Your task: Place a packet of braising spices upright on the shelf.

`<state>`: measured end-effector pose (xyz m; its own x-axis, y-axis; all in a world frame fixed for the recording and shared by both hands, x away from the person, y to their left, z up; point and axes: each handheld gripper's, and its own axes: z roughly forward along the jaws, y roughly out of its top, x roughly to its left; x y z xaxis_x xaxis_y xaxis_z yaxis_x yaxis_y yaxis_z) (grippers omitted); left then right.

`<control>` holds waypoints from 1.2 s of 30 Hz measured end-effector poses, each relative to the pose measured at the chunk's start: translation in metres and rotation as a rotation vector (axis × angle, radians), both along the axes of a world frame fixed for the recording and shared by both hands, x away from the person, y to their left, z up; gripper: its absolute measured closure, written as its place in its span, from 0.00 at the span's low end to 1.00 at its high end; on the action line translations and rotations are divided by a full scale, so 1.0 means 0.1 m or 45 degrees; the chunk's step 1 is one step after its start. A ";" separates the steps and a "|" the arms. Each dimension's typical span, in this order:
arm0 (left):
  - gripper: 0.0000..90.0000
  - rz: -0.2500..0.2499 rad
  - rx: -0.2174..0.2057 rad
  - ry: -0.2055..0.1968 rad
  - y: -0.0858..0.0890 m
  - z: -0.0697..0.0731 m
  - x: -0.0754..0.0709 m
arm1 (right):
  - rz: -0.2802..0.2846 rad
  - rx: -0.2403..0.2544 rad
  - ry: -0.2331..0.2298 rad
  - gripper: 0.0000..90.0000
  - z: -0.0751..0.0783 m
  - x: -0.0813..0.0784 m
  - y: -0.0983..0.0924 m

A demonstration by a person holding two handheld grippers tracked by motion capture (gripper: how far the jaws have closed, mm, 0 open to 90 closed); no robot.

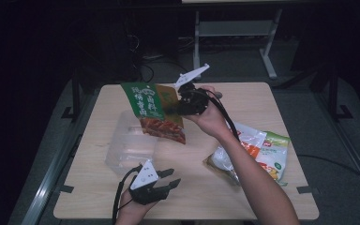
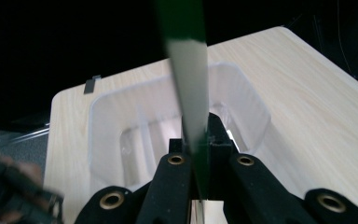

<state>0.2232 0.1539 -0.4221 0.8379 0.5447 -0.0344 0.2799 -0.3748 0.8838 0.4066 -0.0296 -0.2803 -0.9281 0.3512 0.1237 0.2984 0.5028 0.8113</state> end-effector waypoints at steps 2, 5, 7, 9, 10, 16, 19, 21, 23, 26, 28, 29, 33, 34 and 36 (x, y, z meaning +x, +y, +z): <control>0.64 -0.007 0.005 0.012 0.01 0.00 0.01 | 0.001 -0.004 -0.002 1.00 0.01 0.09 0.11; 0.63 -0.006 -0.019 0.026 0.02 0.00 0.02 | -0.001 -0.010 -0.015 1.00 0.01 0.21 0.24; 0.63 -0.004 -0.028 0.032 0.03 -0.01 0.02 | -0.009 0.006 -0.014 1.00 0.00 0.29 0.33; 0.63 -0.006 -0.034 0.041 0.02 -0.01 0.01 | -0.011 0.029 -0.003 0.99 -0.02 0.37 0.42; 0.63 -0.006 -0.037 0.042 0.02 -0.01 0.01 | -0.015 0.042 0.000 0.99 -0.04 0.41 0.47; 0.62 -0.006 -0.049 0.041 0.02 -0.01 0.01 | -0.025 0.072 0.021 0.99 -0.17 0.55 0.65; 0.61 -0.014 -0.051 0.032 0.03 -0.01 0.01 | -0.051 0.096 0.057 0.99 -0.25 0.61 0.68; 0.61 -0.014 -0.051 0.035 0.02 -0.01 0.01 | -0.069 0.105 0.069 0.99 -0.31 0.65 0.68; 0.61 -0.014 -0.047 0.034 0.02 -0.01 0.00 | -0.085 0.128 0.085 0.99 -0.36 0.68 0.68; 0.62 -0.015 -0.042 0.033 0.01 -0.01 0.00 | -0.102 0.152 0.106 1.00 -0.42 0.69 0.67; 0.62 -0.019 -0.037 0.031 0.00 -0.01 0.00 | -0.108 0.155 0.116 1.00 -0.47 0.70 0.67; 0.62 -0.019 -0.037 0.031 -0.01 -0.02 0.00 | -0.108 0.156 0.118 1.00 -0.49 0.70 0.67; 0.62 -0.023 -0.035 0.036 -0.03 -0.02 -0.01 | -0.133 0.173 0.137 1.00 -0.55 0.71 0.68; 0.62 -0.024 -0.034 0.034 -0.03 -0.02 -0.01 | -0.138 0.170 0.138 1.00 -0.58 0.71 0.69; 0.62 -0.027 -0.031 0.032 -0.03 -0.02 -0.01 | -0.136 0.156 0.134 0.99 -0.61 0.71 0.71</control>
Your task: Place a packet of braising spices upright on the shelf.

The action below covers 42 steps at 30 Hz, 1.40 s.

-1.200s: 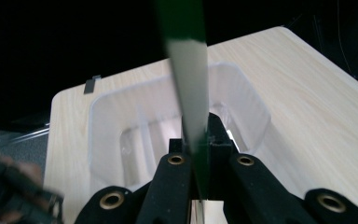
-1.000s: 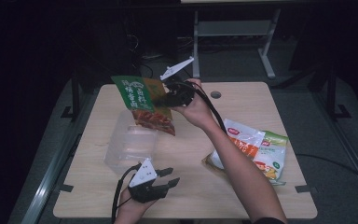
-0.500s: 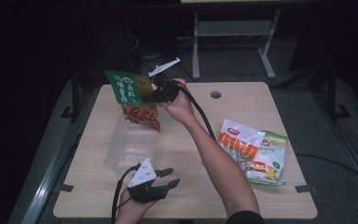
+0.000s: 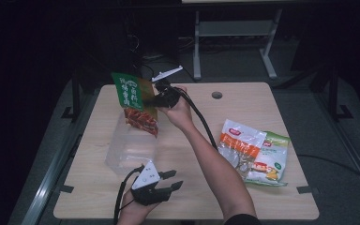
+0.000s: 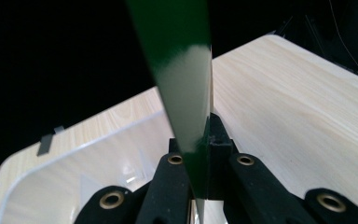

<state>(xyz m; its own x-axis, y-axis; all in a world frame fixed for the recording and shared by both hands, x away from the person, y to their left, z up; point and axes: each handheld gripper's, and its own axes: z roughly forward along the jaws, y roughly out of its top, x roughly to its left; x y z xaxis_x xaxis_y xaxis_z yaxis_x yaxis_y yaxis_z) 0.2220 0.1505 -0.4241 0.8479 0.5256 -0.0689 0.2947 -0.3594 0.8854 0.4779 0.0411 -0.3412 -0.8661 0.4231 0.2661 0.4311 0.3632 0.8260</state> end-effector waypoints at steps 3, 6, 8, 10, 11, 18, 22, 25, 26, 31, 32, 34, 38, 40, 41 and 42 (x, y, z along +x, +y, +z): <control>0.62 0.004 -0.004 0.003 0.01 0.00 0.00 | 0.022 -0.042 -0.003 0.99 -0.08 0.00 0.05; 0.62 0.009 -0.011 0.004 0.02 0.00 0.01 | 0.046 -0.087 -0.006 0.99 -0.17 0.00 0.09; 0.62 0.012 -0.012 0.006 0.03 0.00 0.01 | 0.040 -0.066 -0.005 0.99 -0.20 0.02 0.07; 0.61 0.018 -0.013 0.006 0.03 0.00 0.02 | 0.037 -0.057 0.001 0.98 -0.21 0.04 0.05; 0.61 0.021 -0.009 0.008 0.03 0.00 0.02 | 0.034 -0.052 0.004 0.96 -0.22 0.05 0.03; 0.57 0.031 -0.003 0.011 0.00 -0.01 0.02 | 0.000 -0.077 0.009 0.68 -0.21 0.02 -0.08; 0.53 0.042 0.003 0.014 -0.02 -0.02 0.02 | -0.023 -0.094 0.012 0.61 -0.17 -0.03 -0.24; 0.51 0.050 0.008 0.012 -0.02 -0.02 0.02 | -0.025 -0.088 0.018 0.57 -0.14 -0.09 -0.39; 0.50 0.051 0.010 0.010 -0.02 -0.02 0.02 | -0.026 -0.086 0.023 0.56 -0.14 -0.12 -0.46; 0.47 0.060 0.011 0.015 -0.02 -0.01 0.03 | -0.037 -0.089 0.054 0.55 -0.13 -0.26 -0.78; 0.47 0.059 0.011 0.015 -0.02 -0.01 0.03 | -0.041 -0.086 0.061 0.55 -0.13 -0.28 -0.84; 0.47 0.055 0.015 0.009 -0.01 -0.01 0.04 | -0.051 -0.076 0.075 0.55 -0.16 -0.33 -0.95; 0.45 0.054 0.010 0.005 -0.03 0.00 0.04 | -0.067 -0.082 0.105 0.54 -0.22 -0.43 -1.16; 0.45 0.052 0.015 0.003 -0.04 0.00 0.04 | -0.070 -0.091 0.114 0.54 -0.25 -0.48 -1.25; 0.45 0.050 0.013 0.002 -0.05 0.00 0.04 | -0.071 -0.096 0.117 0.53 -0.26 -0.52 -1.30; 0.45 0.046 0.012 0.005 -0.06 -0.01 0.04 | -0.072 -0.104 0.116 0.53 -0.26 -0.54 -1.34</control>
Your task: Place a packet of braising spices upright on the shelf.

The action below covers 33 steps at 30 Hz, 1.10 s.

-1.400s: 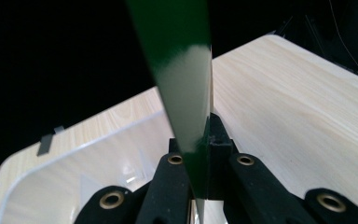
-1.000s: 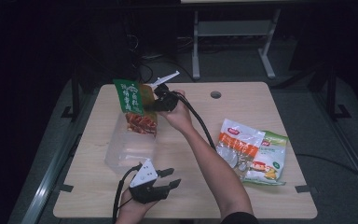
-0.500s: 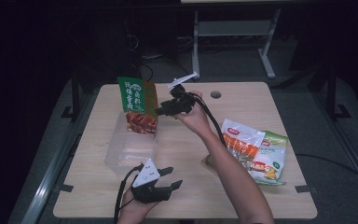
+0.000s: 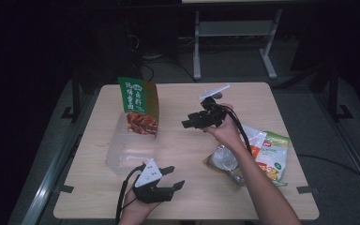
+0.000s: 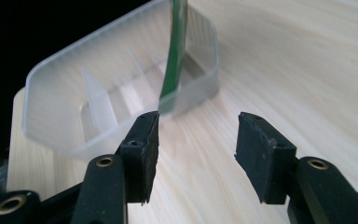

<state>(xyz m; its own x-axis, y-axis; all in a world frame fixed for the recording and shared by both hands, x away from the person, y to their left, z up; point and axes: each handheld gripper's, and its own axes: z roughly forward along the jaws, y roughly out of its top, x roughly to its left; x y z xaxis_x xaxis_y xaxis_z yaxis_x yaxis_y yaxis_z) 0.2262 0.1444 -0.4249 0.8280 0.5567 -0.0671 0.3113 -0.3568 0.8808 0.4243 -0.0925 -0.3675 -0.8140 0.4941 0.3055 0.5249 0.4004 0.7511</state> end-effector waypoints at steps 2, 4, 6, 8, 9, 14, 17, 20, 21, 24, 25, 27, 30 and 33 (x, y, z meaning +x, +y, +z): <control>0.45 -0.006 0.005 0.008 -0.03 0.00 0.00 | -0.006 -0.005 0.009 0.53 -0.01 -0.05 -0.11; 0.45 -0.014 0.004 0.012 -0.05 -0.01 0.01 | -0.025 0.000 0.024 0.53 -0.02 -0.11 -0.22; 0.45 -0.023 0.017 0.010 -0.08 -0.01 0.01 | -0.036 -0.004 0.030 0.53 -0.03 -0.16 -0.30; 0.45 -0.032 0.020 0.008 -0.11 -0.02 0.01 | -0.047 -0.005 0.034 0.53 -0.03 -0.20 -0.39; 0.45 -0.038 0.028 0.008 -0.12 -0.02 0.01 | -0.049 -0.006 0.029 0.53 -0.04 -0.22 -0.44; 0.45 -0.037 0.026 0.011 -0.16 -0.02 0.03 | -0.080 -0.016 0.043 0.53 -0.07 -0.31 -0.62; 0.45 -0.046 0.036 0.010 -0.17 -0.03 0.04 | -0.092 -0.017 0.066 0.52 -0.10 -0.36 -0.72; 0.45 -0.051 0.035 0.011 -0.17 -0.03 0.03 | -0.106 -0.014 0.072 0.52 -0.13 -0.41 -0.80; 0.45 -0.054 0.039 0.005 -0.17 -0.03 0.03 | -0.111 -0.016 0.078 0.52 -0.15 -0.43 -0.83; 0.44 -0.051 0.028 0.007 -0.18 -0.04 0.03 | -0.126 -0.018 0.090 0.52 -0.18 -0.48 -0.91; 0.44 -0.051 0.030 0.007 -0.18 -0.04 0.03 | -0.130 -0.020 0.088 0.52 -0.19 -0.50 -0.94; 0.44 -0.052 0.027 0.016 -0.18 -0.04 0.03 | -0.150 -0.017 0.090 0.52 -0.20 -0.54 -1.01; 0.43 -0.055 0.023 0.019 -0.19 -0.03 0.03 | -0.178 -0.001 0.091 0.52 -0.21 -0.61 -1.15; 0.43 -0.064 0.024 0.021 -0.21 -0.04 0.04 | -0.200 -0.002 0.100 0.51 -0.22 -0.66 -1.26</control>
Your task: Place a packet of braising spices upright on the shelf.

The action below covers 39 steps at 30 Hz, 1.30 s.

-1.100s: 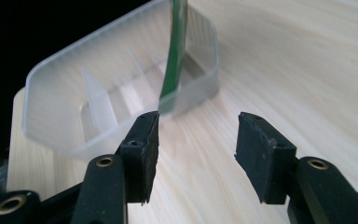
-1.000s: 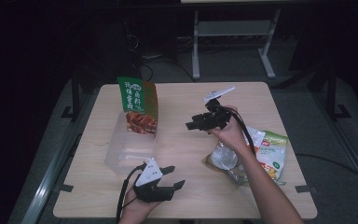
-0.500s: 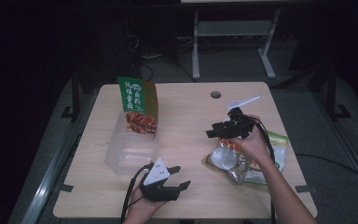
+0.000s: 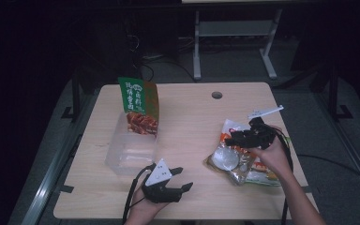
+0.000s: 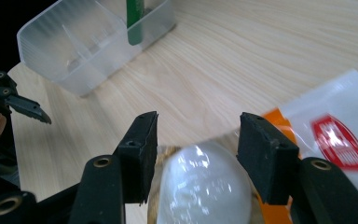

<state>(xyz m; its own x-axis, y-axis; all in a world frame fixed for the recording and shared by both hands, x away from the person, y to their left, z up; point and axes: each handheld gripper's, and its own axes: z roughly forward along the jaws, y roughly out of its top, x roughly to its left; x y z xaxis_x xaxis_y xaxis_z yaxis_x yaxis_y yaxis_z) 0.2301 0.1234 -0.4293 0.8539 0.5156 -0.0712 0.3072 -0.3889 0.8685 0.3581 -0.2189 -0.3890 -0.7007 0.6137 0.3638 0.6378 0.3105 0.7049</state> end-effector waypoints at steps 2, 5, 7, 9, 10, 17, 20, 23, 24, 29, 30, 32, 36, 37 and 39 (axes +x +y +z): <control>0.43 -0.004 -0.002 0.007 -0.02 -0.01 0.00 | -0.025 -0.016 0.014 0.51 -0.01 -0.04 -0.09; 0.42 -0.014 -0.006 0.020 -0.02 0.00 0.00 | -0.052 -0.024 0.021 0.50 -0.02 -0.10 -0.21; 0.42 -0.018 -0.007 0.026 -0.03 0.00 0.01 | -0.073 -0.028 0.028 0.50 -0.04 -0.14 -0.28; 0.41 -0.021 -0.009 0.029 -0.04 -0.01 0.01 | -0.083 -0.031 0.035 0.49 -0.07 -0.16 -0.33; 0.41 -0.022 -0.006 0.032 -0.05 -0.02 0.01 | -0.089 -0.037 0.035 0.49 -0.08 -0.18 -0.36; 0.41 -0.032 0.010 0.046 -0.06 -0.03 0.01 | -0.155 -0.037 0.049 0.49 -0.20 -0.33 -0.57; 0.41 -0.032 0.003 0.058 -0.08 -0.03 0.02 | -0.193 -0.026 0.072 0.49 -0.25 -0.40 -0.67; 0.41 -0.044 0.018 0.061 -0.12 -0.05 0.02 | -0.225 -0.021 0.078 0.49 -0.29 -0.45 -0.75; 0.41 -0.046 0.016 0.065 -0.13 -0.05 0.03 | -0.231 -0.020 0.083 0.49 -0.30 -0.46 -0.77; 0.41 -0.063 0.012 0.078 -0.22 -0.04 0.07 | -0.257 -0.026 0.104 0.49 -0.35 -0.45 -0.81; 0.40 -0.072 0.021 0.080 -0.24 -0.03 0.08 | -0.261 -0.034 0.110 0.49 -0.37 -0.44 -0.82; 0.40 -0.081 0.023 0.076 -0.29 -0.03 0.08 | -0.278 -0.032 0.124 0.49 -0.41 -0.42 -0.82; 0.40 -0.097 0.032 0.072 -0.33 -0.06 0.08 | -0.285 -0.016 0.115 0.53 -0.47 -0.37 -0.79; 0.40 -0.100 0.036 0.074 -0.34 -0.08 0.07 | -0.289 -0.008 0.120 0.54 -0.47 -0.36 -0.78; 0.40 -0.103 0.048 0.078 -0.34 -0.11 0.06 | -0.298 -0.001 0.126 0.55 -0.48 -0.32 -0.76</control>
